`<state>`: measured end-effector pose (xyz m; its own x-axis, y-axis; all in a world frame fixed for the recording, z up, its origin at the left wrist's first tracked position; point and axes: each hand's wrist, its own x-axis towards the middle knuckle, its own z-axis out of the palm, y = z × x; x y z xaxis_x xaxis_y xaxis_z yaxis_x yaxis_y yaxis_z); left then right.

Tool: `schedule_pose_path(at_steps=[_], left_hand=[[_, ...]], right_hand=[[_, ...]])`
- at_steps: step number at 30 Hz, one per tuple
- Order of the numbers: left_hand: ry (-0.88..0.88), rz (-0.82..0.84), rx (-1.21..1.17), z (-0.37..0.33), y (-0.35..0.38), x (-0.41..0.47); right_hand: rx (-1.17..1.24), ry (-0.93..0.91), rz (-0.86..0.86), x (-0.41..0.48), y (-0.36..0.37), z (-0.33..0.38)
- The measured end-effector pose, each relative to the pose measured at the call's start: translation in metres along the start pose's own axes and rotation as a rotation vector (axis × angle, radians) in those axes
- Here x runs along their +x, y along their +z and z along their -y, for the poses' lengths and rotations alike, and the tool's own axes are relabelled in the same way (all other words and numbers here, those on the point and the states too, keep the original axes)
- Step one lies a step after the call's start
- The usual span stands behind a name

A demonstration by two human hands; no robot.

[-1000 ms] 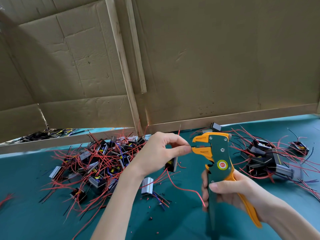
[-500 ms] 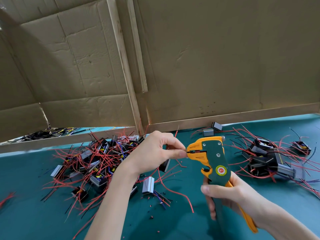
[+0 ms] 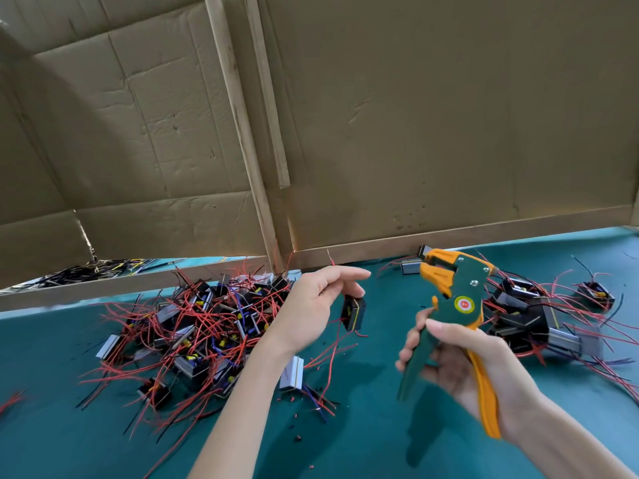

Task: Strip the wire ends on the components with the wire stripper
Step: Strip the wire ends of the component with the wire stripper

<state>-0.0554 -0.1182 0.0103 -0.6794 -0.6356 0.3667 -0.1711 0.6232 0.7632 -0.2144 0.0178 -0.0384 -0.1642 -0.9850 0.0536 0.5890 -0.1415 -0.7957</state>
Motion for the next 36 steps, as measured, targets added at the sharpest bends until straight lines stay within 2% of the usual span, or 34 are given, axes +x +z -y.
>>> schedule_pose_path(at_steps=[3, 6, 13, 20, 36], left_hand=[[0.028, -0.074, -0.141, -0.002, 0.003, -0.001], [0.005, -0.090, -0.244, -0.005, 0.002, -0.001], [0.022, 0.041, -0.146, -0.020, -0.009, -0.004], [0.010, 0.114, -0.104, -0.022, -0.008, -0.004], [-0.032, 0.219, -0.081, -0.031, -0.017, -0.010]], right_hand=[[0.015, -0.032, -0.033, 0.001, -0.006, 0.007], [-0.051, 0.016, -0.004, 0.004, -0.012, 0.009], [-0.198, 0.181, 0.151, 0.004, -0.012, 0.004], [-0.239, 0.192, 0.245, 0.000, -0.004, 0.005], [-0.389, 0.196, 0.273, -0.004, -0.011, 0.003]])
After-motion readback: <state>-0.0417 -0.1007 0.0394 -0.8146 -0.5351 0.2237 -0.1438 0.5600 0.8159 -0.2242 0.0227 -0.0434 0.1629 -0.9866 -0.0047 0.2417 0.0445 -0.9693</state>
